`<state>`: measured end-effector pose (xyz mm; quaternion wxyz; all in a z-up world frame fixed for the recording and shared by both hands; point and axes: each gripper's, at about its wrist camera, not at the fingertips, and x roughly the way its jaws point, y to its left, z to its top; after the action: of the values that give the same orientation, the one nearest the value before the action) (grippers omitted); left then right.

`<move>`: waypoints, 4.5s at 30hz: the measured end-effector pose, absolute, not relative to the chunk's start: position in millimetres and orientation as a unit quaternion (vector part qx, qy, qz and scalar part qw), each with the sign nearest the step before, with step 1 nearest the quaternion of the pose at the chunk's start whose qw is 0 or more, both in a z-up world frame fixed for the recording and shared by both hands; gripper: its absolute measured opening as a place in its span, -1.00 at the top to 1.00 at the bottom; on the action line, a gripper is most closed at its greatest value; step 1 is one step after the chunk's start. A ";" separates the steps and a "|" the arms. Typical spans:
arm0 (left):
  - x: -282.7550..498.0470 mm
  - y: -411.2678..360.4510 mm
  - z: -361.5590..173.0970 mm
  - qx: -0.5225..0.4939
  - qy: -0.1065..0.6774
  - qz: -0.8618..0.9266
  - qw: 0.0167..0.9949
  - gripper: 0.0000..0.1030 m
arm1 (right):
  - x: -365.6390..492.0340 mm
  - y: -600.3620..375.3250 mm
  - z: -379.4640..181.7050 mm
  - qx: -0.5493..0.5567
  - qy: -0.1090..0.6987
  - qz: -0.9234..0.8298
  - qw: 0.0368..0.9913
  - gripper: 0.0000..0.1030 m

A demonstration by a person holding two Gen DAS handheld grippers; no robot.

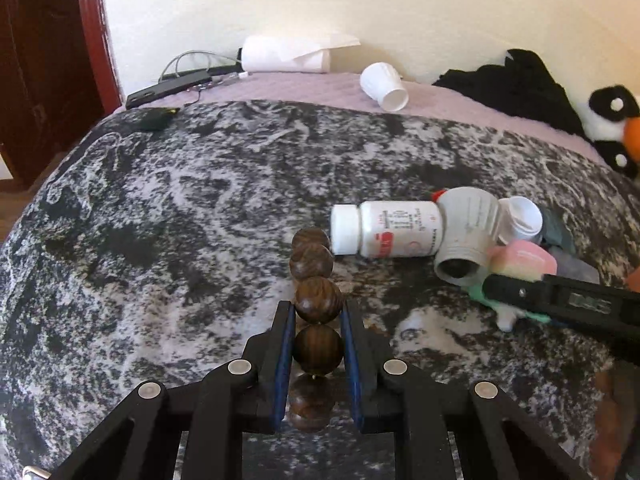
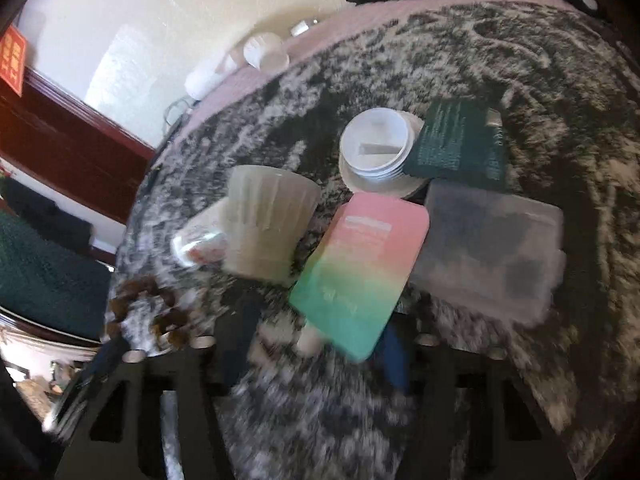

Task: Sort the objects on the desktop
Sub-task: 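Grasp the brown bead bracelet with left gripper while right grasps pink-green pouch, then carry bracelet and pink-green pouch into the pink box and release them, then move both grippers back toward the pill bottle and clear box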

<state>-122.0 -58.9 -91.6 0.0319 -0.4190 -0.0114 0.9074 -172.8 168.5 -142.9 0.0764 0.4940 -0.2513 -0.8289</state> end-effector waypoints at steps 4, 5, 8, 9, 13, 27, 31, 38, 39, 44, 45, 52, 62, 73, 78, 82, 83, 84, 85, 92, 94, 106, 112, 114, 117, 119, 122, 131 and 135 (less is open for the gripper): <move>-119.9 -68.1 -90.3 -0.419 -0.015 0.908 0.025 0.63 | -174.6 174.9 -140.3 0.469 -0.250 -0.844 0.068 0.65; -119.1 -69.0 -88.7 -0.418 -0.018 0.908 0.024 0.63 | -172.4 174.4 -135.6 0.465 -0.240 -0.850 0.064 0.68; -115.7 -68.3 -81.6 -0.415 -0.027 0.909 0.024 0.63 | -163.2 169.6 -117.2 0.452 -0.216 -0.863 0.063 0.76; -113.9 -66.0 -78.2 -0.413 -0.028 0.910 0.027 0.63 | -159.3 167.7 -110.5 0.447 -0.209 -0.868 0.063 0.76; -104.0 -51.6 -66.1 -0.406 -0.025 0.913 0.040 0.63 | -140.4 158.8 -78.4 0.422 -0.195 -0.883 0.070 0.76; -61.7 -5.0 -18.4 -0.373 -0.001 0.925 0.076 0.63 | -69.1 183.5 4.5 0.356 -0.175 -0.916 0.066 0.76; -52.0 18.0 -7.9 -0.365 0.009 0.926 0.093 0.63 | -46.4 208.0 23.7 0.337 -0.178 -0.923 0.051 0.76; -36.2 78.1 11.4 -0.351 0.020 0.925 0.143 0.63 | -6.4 260.8 51.4 0.309 -0.187 -0.932 0.018 0.76; -33.9 88.6 14.7 -0.349 0.021 0.925 0.152 0.63 | 0.4 270.8 55.5 0.304 -0.188 -0.934 0.010 0.76; -14.6 148.3 37.6 -0.320 0.021 0.924 0.210 0.63 | 31.7 316.3 70.2 0.284 -0.198 -0.938 -0.028 0.76; -9.1 161.0 42.9 -0.313 0.019 0.922 0.226 0.63 | 38.1 325.1 72.9 0.280 -0.199 -0.938 -0.036 0.76; 23.0 237.6 61.2 -0.287 0.023 0.905 0.312 0.63 | 86.9 395.8 79.9 0.258 -0.199 -0.940 -0.104 0.75; 44.1 325.2 52.9 -0.293 0.042 0.877 0.378 0.63 | 127.9 470.8 57.7 0.276 -0.208 -0.924 -0.161 0.75; 52.0 362.6 32.2 -0.301 0.087 0.878 0.362 -0.36 | 134.6 505.8 39.2 0.298 -0.230 -0.908 -0.183 0.62; 47.0 344.7 36.8 -0.298 0.058 0.894 0.329 -0.91 | 143.4 513.3 41.1 0.277 -0.266 -0.904 -0.189 -0.34; 38.4 331.0 36.5 -0.321 0.026 0.888 0.327 -0.92 | 142.2 505.4 45.2 0.268 -0.272 -0.907 -0.180 -0.39; 37.4 328.6 36.6 -0.323 0.023 0.889 0.325 -0.92 | 140.8 502.2 46.4 0.267 -0.270 -0.908 -0.178 -0.39; 36.7 325.2 36.9 -0.324 0.020 0.889 0.322 -0.92 | 139.2 499.6 47.7 0.267 -0.270 -0.908 -0.176 -0.39; 35.8 322.1 37.2 -0.325 0.018 0.890 0.319 -0.92 | 137.1 497.0 48.5 0.266 -0.272 -0.909 -0.172 -0.39; 21.0 289.4 35.8 -0.324 0.010 0.904 0.280 -0.92 | 117.6 470.0 53.1 0.264 -0.273 -0.913 -0.148 -0.39; 16.3 279.1 35.2 -0.324 0.009 0.908 0.267 -0.92 | 107.3 456.9 53.4 0.269 -0.266 -0.916 -0.136 -0.40; -29.9 160.8 6.4 -0.315 0.021 0.942 0.116 -0.92 | 18.1 341.6 17.7 0.313 -0.215 -0.925 -0.023 -0.39; -61.6 91.4 -20.8 -0.337 0.011 0.940 0.050 -0.91 | -39.5 293.1 -27.9 0.374 -0.217 -0.902 0.012 -0.39; -71.5 73.8 -29.1 -0.345 0.004 0.938 0.034 -0.91 | -52.9 280.8 -37.3 0.385 -0.212 -0.898 0.016 -0.39; -86.4 51.1 -42.4 -0.360 -0.005 0.933 0.019 -0.91 | -70.5 265.5 -49.4 0.399 -0.203 -0.894 0.020 -0.39; -94.8 39.7 -50.8 -0.369 -0.007 0.929 0.010 -0.91 | -77.7 260.4 -54.3 0.403 -0.198 -0.893 0.019 -0.39; -101.1 30.4 -60.1 -0.369 0.007 0.929 0.001 -0.91 | -90.0 256.8 -60.8 0.407 -0.191 -0.893 0.016 -0.39; -120.7 10.8 -90.2 -0.394 0.032 0.918 -0.020 -0.91 | -112.0 252.7 -77.2 0.422 -0.172 -0.890 0.001 -0.39; -128.7 8.6 -97.4 -0.405 0.025 0.914 -0.019 -0.91 | -115.2 253.0 -82.1 0.427 -0.163 -0.890 -0.003 -0.39</move>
<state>-128.7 8.6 -97.4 -0.0190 -0.4045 0.0246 0.9140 -115.2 253.0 -82.1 -0.0029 0.4269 -0.1627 -0.8895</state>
